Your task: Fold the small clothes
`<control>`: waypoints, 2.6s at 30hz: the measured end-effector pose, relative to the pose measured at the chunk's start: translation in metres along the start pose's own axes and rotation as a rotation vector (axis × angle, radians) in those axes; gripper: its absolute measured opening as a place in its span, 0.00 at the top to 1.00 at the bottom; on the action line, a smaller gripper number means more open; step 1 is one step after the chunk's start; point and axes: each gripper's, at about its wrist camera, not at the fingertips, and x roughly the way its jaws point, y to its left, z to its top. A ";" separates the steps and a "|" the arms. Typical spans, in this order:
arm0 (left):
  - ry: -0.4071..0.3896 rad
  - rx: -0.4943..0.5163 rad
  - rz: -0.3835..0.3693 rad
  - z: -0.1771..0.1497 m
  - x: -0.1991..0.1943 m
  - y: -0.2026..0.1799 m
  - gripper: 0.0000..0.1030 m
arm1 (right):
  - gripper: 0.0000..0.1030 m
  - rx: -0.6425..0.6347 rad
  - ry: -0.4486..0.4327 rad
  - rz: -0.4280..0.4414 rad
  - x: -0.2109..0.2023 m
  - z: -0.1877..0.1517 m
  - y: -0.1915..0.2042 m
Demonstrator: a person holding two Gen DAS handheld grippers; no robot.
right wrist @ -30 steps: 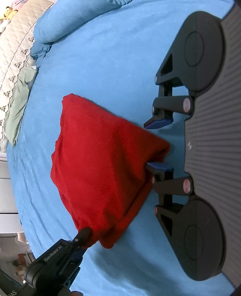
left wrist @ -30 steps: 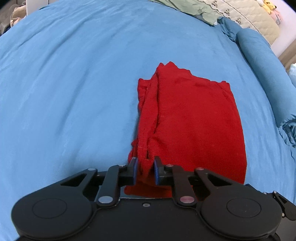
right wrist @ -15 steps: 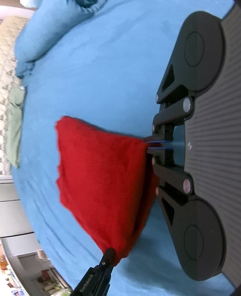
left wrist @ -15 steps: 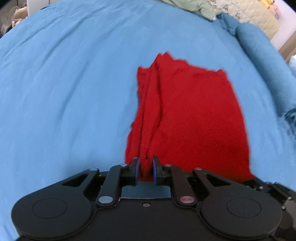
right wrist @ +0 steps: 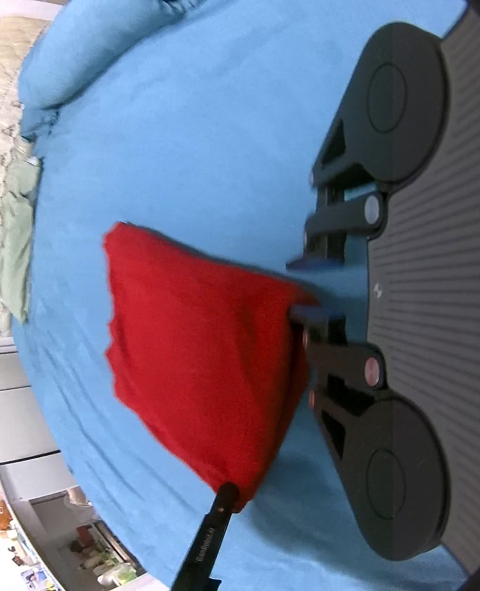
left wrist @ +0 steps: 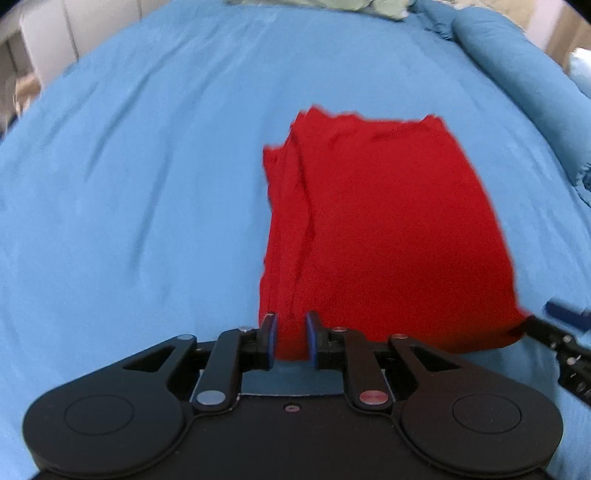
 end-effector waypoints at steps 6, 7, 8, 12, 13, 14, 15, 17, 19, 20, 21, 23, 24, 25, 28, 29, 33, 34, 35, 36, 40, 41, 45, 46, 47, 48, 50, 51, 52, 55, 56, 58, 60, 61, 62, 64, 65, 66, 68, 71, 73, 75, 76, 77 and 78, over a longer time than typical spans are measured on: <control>-0.092 0.043 -0.011 0.042 -0.034 -0.002 0.00 | 0.00 0.072 -0.048 0.011 -0.019 0.052 -0.026; -0.086 0.028 -0.019 0.050 -0.030 0.002 0.00 | 0.00 0.090 -0.029 0.026 -0.013 0.060 -0.031; -0.070 0.008 -0.030 0.057 -0.022 0.007 0.00 | 0.00 0.121 -0.001 0.047 -0.003 0.067 -0.038; -0.031 -0.064 -0.089 0.075 0.025 0.032 0.00 | 0.00 0.281 0.088 0.106 0.042 0.083 -0.063; -0.018 -0.075 -0.096 0.079 0.039 0.038 0.03 | 0.00 0.316 0.110 0.119 0.053 0.084 -0.067; -0.003 -0.082 -0.105 0.083 0.051 0.042 0.08 | 0.00 0.354 0.130 0.135 0.066 0.085 -0.072; 0.015 -0.091 -0.123 0.086 0.062 0.047 0.10 | 0.00 0.380 0.148 0.148 0.077 0.086 -0.075; 0.054 -0.113 -0.179 0.091 0.083 0.051 0.18 | 0.00 0.417 0.188 0.167 0.099 0.086 -0.078; 0.087 -0.120 -0.219 0.094 0.102 0.051 0.22 | 0.00 0.434 0.211 0.175 0.115 0.083 -0.077; 0.098 -0.117 -0.231 0.094 0.107 0.049 0.25 | 0.00 0.443 0.221 0.180 0.121 0.081 -0.075; 0.103 -0.115 -0.241 0.093 0.111 0.048 0.25 | 0.00 0.450 0.223 0.187 0.125 0.079 -0.074; 0.092 -0.096 -0.249 0.091 0.113 0.043 0.25 | 0.07 0.453 0.220 0.216 0.132 0.077 -0.066; 0.090 -0.085 -0.261 0.092 0.114 0.042 0.27 | 0.11 0.447 0.223 0.221 0.136 0.076 -0.062; 0.091 -0.081 -0.283 0.093 0.116 0.040 0.40 | 0.18 0.438 0.221 0.218 0.139 0.076 -0.058; 0.093 -0.073 -0.301 0.096 0.114 0.035 0.70 | 0.42 0.405 0.193 0.194 0.138 0.082 -0.048; 0.087 -0.061 -0.290 0.097 0.111 0.033 0.77 | 0.53 0.395 0.180 0.185 0.134 0.085 -0.044; 0.033 -0.031 -0.276 0.100 0.092 0.020 0.81 | 0.62 0.381 0.132 0.164 0.112 0.094 -0.039; 0.015 -0.024 -0.284 0.100 0.083 0.017 0.81 | 0.62 0.383 0.122 0.164 0.105 0.096 -0.039; 0.002 -0.023 -0.301 0.099 0.072 0.014 0.81 | 0.63 0.384 0.111 0.162 0.096 0.098 -0.039; -0.006 -0.023 -0.312 0.098 0.062 0.011 0.81 | 0.63 0.384 0.100 0.157 0.085 0.099 -0.040; -0.034 0.013 -0.319 0.084 0.019 -0.013 0.81 | 0.63 0.431 0.078 0.175 0.038 0.089 -0.055; -0.031 0.010 -0.330 0.079 0.012 -0.019 0.81 | 0.63 0.446 0.080 0.176 0.026 0.083 -0.060; 0.016 -0.007 -0.366 0.048 0.000 -0.046 0.81 | 0.63 0.489 0.108 0.168 -0.012 0.045 -0.078; 0.037 -0.010 -0.381 0.037 0.003 -0.053 0.81 | 0.62 0.497 0.110 0.167 -0.017 0.030 -0.082; 0.056 -0.013 -0.387 0.028 0.009 -0.058 0.81 | 0.62 0.506 0.115 0.163 -0.020 0.018 -0.086; 0.073 -0.009 -0.388 0.018 0.015 -0.063 0.80 | 0.62 0.505 0.123 0.153 -0.019 0.001 -0.091; 0.083 0.022 -0.365 -0.001 0.034 -0.074 0.78 | 0.60 0.487 0.141 0.128 -0.010 -0.029 -0.097; 0.078 0.054 -0.324 -0.009 0.037 -0.080 0.75 | 0.58 0.476 0.145 0.115 -0.005 -0.041 -0.100; 0.063 0.099 -0.269 -0.017 0.042 -0.086 0.63 | 0.47 0.476 0.147 0.105 0.001 -0.053 -0.102; 0.014 0.124 -0.170 -0.032 0.053 -0.089 0.26 | 0.33 0.560 0.118 0.113 0.008 -0.071 -0.113; 0.004 0.105 -0.157 -0.033 0.056 -0.087 0.19 | 0.31 0.583 0.114 0.118 0.009 -0.073 -0.115; 0.005 0.060 -0.168 -0.033 0.062 -0.083 0.17 | 0.28 0.601 0.108 0.114 0.009 -0.072 -0.114; 0.009 0.035 -0.167 -0.030 0.062 -0.082 0.17 | 0.27 0.586 0.110 0.105 0.007 -0.068 -0.109; 0.007 0.035 -0.152 -0.028 0.058 -0.084 0.18 | 0.27 0.574 0.114 0.103 0.005 -0.066 -0.106; -0.004 0.041 -0.133 -0.026 0.050 -0.086 0.21 | 0.27 0.558 0.113 0.105 0.000 -0.062 -0.106; -0.046 0.053 -0.103 -0.031 0.023 -0.080 0.21 | 0.27 0.516 0.081 0.105 -0.019 -0.052 -0.104; -0.069 0.053 -0.099 -0.029 0.010 -0.081 0.21 | 0.26 0.493 0.065 0.100 -0.034 -0.049 -0.101; -0.090 0.051 -0.098 -0.027 -0.003 -0.081 0.21 | 0.25 0.470 0.051 0.093 -0.045 -0.042 -0.099; -0.131 0.048 -0.090 -0.024 -0.036 -0.083 0.20 | 0.23 0.431 0.018 0.077 -0.078 -0.027 -0.095; -0.180 0.053 -0.051 -0.021 -0.095 -0.089 0.14 | 0.09 0.378 -0.021 0.044 -0.134 -0.003 -0.081; -0.208 0.050 -0.022 -0.020 -0.138 -0.094 0.06 | 0.00 0.357 -0.053 0.014 -0.175 0.012 -0.073; -0.239 0.057 0.002 -0.023 -0.182 -0.099 0.04 | 0.00 0.343 -0.078 -0.027 -0.224 0.025 -0.064; -0.252 0.062 0.026 -0.025 -0.207 -0.104 0.02 | 0.00 0.338 -0.086 -0.057 -0.248 0.030 -0.058; -0.260 0.064 0.048 -0.028 -0.227 -0.106 0.02 | 0.00 0.331 -0.089 -0.083 -0.268 0.032 -0.055; -0.268 0.065 0.066 -0.032 -0.247 -0.108 0.01 | 0.00 0.316 -0.085 -0.119 -0.289 0.037 -0.050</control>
